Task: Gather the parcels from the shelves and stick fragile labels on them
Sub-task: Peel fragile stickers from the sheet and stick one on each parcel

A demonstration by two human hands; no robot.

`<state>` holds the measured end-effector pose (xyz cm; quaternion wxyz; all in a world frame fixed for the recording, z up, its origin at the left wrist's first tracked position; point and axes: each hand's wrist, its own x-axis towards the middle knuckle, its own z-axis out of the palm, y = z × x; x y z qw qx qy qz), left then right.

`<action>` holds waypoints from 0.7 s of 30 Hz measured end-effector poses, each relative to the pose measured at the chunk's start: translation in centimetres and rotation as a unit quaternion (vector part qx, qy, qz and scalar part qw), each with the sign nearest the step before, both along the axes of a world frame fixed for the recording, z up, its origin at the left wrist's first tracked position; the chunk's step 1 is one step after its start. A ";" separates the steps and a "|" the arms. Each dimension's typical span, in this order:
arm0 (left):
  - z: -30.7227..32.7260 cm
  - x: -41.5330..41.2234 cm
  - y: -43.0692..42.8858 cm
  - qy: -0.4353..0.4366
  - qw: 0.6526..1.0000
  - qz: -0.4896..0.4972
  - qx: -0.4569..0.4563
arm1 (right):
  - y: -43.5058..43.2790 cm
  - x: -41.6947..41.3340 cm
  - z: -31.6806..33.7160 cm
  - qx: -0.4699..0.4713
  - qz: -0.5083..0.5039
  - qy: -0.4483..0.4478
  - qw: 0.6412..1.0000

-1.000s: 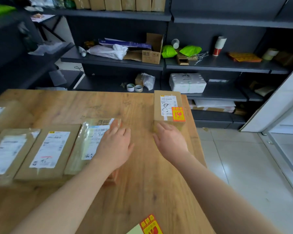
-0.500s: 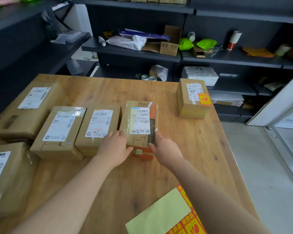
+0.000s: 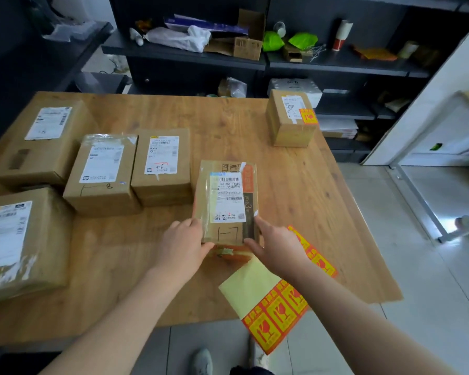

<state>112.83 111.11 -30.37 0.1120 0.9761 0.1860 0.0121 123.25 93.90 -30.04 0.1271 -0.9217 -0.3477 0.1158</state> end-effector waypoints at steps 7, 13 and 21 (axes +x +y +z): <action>-0.1 -3.1 -1.2 -0.009 1.000 0.023 -0.016 | -0.7 -1.9 -0.8 0.015 0.015 -0.001 1.000; 1.3 -2.8 -4.9 -0.112 0.992 -0.020 0.045 | -4.9 0.8 -2.0 -0.039 -0.015 0.003 0.999; -3.3 -0.3 -14.9 0.014 0.990 -0.137 -0.042 | -13.0 4.0 -7.3 -0.195 0.047 0.073 0.977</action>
